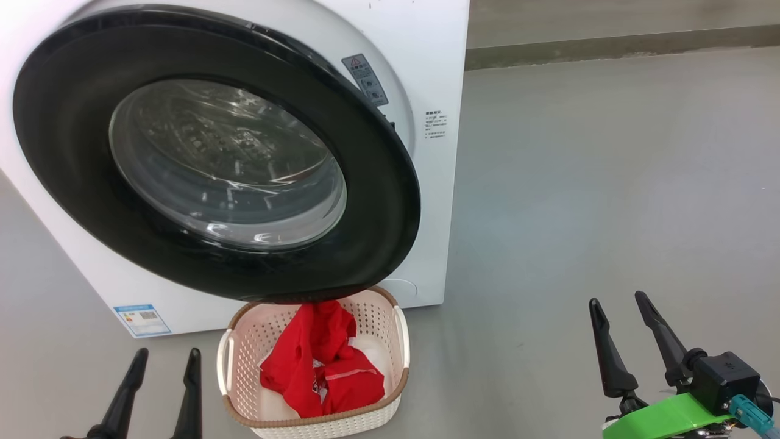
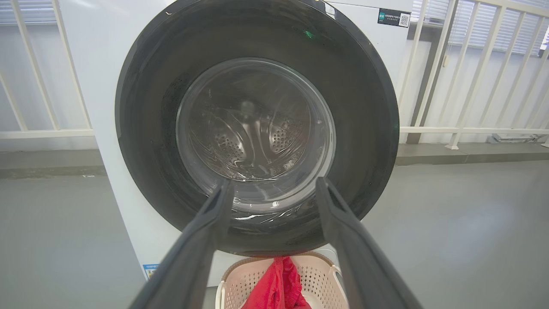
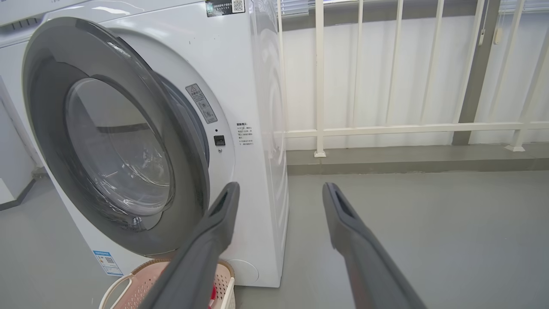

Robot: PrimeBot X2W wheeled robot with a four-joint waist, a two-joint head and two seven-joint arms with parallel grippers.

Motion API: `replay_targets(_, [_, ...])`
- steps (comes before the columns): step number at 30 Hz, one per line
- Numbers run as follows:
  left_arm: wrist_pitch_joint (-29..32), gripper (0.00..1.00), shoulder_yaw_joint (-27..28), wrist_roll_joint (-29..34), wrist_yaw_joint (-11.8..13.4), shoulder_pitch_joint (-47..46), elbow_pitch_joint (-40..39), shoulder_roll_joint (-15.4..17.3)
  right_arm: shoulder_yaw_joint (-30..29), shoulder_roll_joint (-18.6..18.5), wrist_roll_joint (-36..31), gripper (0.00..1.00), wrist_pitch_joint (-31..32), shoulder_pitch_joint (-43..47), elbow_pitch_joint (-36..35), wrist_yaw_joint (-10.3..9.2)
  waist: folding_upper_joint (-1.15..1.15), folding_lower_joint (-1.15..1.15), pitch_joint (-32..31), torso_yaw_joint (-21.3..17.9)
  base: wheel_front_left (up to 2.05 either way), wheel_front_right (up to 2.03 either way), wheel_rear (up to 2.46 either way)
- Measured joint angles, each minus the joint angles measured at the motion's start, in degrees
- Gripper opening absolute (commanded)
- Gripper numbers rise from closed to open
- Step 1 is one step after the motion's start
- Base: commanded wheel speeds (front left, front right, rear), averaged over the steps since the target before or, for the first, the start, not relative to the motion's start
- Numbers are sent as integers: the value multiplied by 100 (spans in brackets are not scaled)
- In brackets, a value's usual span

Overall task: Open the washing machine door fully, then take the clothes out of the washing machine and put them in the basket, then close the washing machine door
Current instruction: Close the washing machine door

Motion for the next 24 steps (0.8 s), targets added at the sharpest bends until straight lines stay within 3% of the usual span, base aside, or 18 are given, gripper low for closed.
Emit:
replay_targets(7, [0, 100, 13, 105, -104, 1, -14, -101, 10, 0, -3, 100, 0, 0, 20, 0, 0, 0, 11, 75, 0, 0, 0])
replay_targets(8, [0, 100, 14, 112, -105, 1, -35, -116, 10, 0, -5, 91, 0, 0, 23, 0, 0, 0, 14, 96, 0, 0, 0])
replay_targets(11, [-1, 100, 13, 131, -155, 1, -113, -168, 10, 0, -20, 16, 0, 0, 53, 0, 0, 0, 22, 179, 0, 0, 0])
replay_targets(12, [-1, 100, 13, 146, -156, 1, -144, -186, 11, 1, -29, 0, -1, 0, 58, 0, 0, 0, 26, 211, 0, 0, 0])
replay_targets(24, [-1, 100, -77, 162, -312, -31, -336, -307, 83, -2, -59, 0, -1, -418, 389, 0, 0, 0, 138, 729, 0, 0, 0])
